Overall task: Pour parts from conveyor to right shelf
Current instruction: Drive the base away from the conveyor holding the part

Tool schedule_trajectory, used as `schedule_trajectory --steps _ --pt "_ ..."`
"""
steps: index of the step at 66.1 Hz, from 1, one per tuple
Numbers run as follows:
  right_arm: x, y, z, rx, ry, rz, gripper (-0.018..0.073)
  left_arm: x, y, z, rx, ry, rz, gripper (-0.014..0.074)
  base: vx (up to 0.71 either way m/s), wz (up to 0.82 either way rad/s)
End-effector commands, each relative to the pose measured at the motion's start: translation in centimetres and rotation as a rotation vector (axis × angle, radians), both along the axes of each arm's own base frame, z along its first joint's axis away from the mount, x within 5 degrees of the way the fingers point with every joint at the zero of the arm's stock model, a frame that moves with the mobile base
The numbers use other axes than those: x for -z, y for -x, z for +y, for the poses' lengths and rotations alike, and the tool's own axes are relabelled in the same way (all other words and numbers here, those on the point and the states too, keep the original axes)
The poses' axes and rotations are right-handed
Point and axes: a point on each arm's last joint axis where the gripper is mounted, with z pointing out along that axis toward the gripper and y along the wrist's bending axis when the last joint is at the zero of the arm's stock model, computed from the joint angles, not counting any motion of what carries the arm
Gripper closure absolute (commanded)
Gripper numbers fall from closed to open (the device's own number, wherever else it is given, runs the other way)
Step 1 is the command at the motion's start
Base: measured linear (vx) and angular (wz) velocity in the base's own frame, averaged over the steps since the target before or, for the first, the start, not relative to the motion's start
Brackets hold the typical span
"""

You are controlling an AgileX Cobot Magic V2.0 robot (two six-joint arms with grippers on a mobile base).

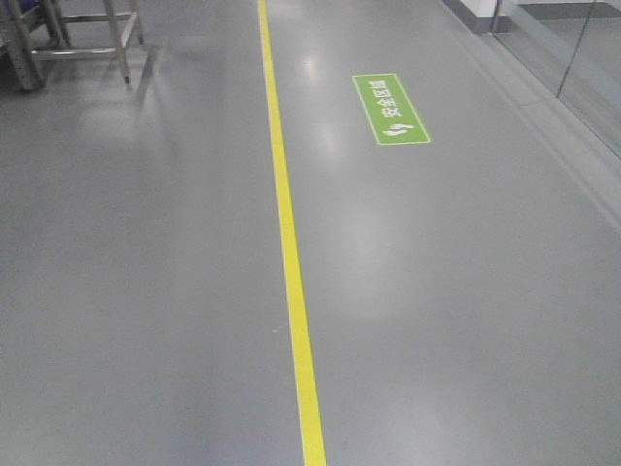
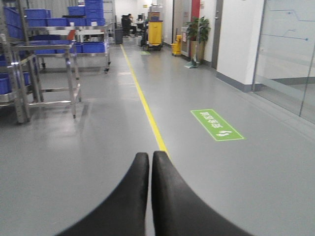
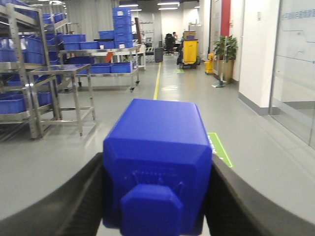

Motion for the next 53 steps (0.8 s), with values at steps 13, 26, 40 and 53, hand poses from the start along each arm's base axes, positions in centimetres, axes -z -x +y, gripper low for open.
schedule_trajectory --steps 13,26,40,53 --pt "-1.56 0.16 -0.07 0.008 -0.004 -0.096 0.0564 -1.42 0.19 0.00 0.001 0.017 -0.108 0.0603 0.20 -0.12" --pt "-1.56 0.16 -0.07 0.008 -0.004 -0.096 0.0564 -1.42 0.19 0.00 0.001 0.017 -0.108 0.0603 0.29 0.11" --pt "-1.56 0.16 -0.07 0.008 -0.004 -0.096 0.0564 -1.42 0.19 0.00 0.001 0.017 -0.108 0.0603 0.41 0.24" --pt "-1.56 0.16 -0.07 0.008 -0.004 -0.096 0.0564 -1.42 0.19 0.00 0.001 0.017 -0.108 0.0603 0.50 0.25"
